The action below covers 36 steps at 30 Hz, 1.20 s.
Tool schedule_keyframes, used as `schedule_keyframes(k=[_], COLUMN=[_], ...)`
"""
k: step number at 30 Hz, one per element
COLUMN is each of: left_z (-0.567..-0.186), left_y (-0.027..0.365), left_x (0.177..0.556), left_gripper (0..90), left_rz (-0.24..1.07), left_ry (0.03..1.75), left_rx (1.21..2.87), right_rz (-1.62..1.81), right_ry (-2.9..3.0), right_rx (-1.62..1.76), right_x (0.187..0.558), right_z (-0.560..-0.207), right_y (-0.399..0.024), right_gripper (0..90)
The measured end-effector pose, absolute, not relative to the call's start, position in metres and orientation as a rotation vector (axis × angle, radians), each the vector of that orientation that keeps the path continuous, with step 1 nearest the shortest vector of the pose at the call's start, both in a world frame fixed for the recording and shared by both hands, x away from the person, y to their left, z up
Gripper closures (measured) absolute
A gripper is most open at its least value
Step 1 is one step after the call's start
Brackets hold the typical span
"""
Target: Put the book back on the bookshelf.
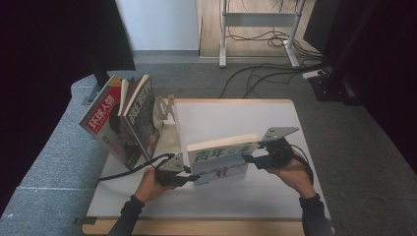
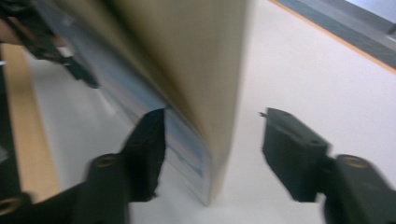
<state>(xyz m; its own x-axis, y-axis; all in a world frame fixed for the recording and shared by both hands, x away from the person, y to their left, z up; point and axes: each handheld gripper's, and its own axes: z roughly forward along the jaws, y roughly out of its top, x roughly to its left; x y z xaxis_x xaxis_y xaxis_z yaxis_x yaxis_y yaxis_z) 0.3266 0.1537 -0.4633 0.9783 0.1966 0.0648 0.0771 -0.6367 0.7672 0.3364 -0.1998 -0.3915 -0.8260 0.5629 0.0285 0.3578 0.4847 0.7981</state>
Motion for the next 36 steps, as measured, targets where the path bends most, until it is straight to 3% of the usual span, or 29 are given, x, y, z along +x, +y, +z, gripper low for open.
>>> schedule_keyframes(k=[2,6,19,24,28,32,36], left_z=[-0.462,-0.454,-0.389,-0.372,-0.358,-0.35,-0.35], left_y=[0.153,0.15,0.134,0.126,0.122,0.121,0.121], left_x=[0.327,0.327,0.329,0.328,0.328,0.33,0.329], left_gripper=[72.8,69.9,59.6,57.6,59.2,69.7,71.0], left_rz=[0.177,0.165,0.133,0.181,0.165,0.162,0.162], left_ry=[0.188,0.192,0.219,0.202,0.219,0.238,0.249], left_rx=[2.269,2.263,2.133,2.137,2.12,2.143,2.147], right_rz=[1.288,1.261,1.257,1.26,1.268,1.28,1.304], right_ry=[2.516,2.527,2.53,2.53,2.525,2.523,2.479], right_rx=[0.766,0.732,0.715,0.709,0.714,0.713,0.751], right_x=[0.335,0.333,0.331,0.331,0.331,0.33,0.328], right_z=[-0.393,-0.393,-0.392,-0.391,-0.391,-0.392,-0.398], right_y=[-0.198,-0.195,-0.194,-0.193,-0.194,-0.195,-0.204], right_gripper=[50.9,52.8,54.1,54.1,54.2,54.3,51.8])
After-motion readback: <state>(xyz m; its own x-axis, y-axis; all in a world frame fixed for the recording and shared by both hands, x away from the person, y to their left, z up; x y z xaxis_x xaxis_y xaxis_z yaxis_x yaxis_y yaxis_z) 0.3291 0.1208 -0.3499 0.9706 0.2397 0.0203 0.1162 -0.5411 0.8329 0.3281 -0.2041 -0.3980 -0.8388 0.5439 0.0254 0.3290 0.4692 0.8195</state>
